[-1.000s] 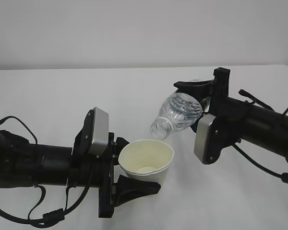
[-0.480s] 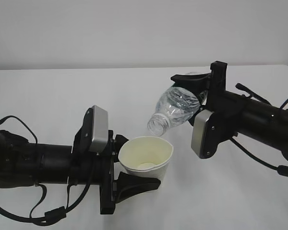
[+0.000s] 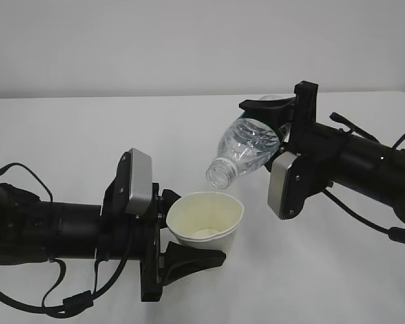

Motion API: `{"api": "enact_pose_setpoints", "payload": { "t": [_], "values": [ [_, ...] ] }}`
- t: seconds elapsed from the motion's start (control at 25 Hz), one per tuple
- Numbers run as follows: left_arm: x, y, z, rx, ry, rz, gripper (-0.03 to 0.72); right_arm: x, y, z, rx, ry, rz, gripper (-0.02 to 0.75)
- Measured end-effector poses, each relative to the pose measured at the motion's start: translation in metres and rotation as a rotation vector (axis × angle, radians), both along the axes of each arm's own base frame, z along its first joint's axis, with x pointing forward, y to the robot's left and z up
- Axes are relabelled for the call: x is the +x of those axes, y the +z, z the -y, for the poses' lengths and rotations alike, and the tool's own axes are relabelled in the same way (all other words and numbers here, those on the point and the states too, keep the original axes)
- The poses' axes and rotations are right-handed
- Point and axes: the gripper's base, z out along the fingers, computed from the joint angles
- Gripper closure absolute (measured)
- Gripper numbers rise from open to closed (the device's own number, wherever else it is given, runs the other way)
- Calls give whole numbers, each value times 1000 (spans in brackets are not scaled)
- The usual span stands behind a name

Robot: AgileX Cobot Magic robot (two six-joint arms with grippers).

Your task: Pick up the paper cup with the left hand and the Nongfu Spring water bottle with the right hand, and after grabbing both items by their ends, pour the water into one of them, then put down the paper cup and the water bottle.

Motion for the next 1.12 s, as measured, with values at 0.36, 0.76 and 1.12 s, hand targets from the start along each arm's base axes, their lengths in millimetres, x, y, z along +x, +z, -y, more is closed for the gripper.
{"api": "enact_pose_setpoints", "payload": {
  "t": [0.36, 0.76, 1.12],
  "values": [
    [0, 0, 0, 0, 0, 0, 215, 0, 0, 0, -14, 1, 13, 311],
    [0, 0, 0, 0, 0, 0, 217, 0, 0, 0, -29, 2, 28, 311],
    [0, 0, 0, 0, 0, 0, 217, 0, 0, 0, -30, 2, 29, 311]
  ]
}}
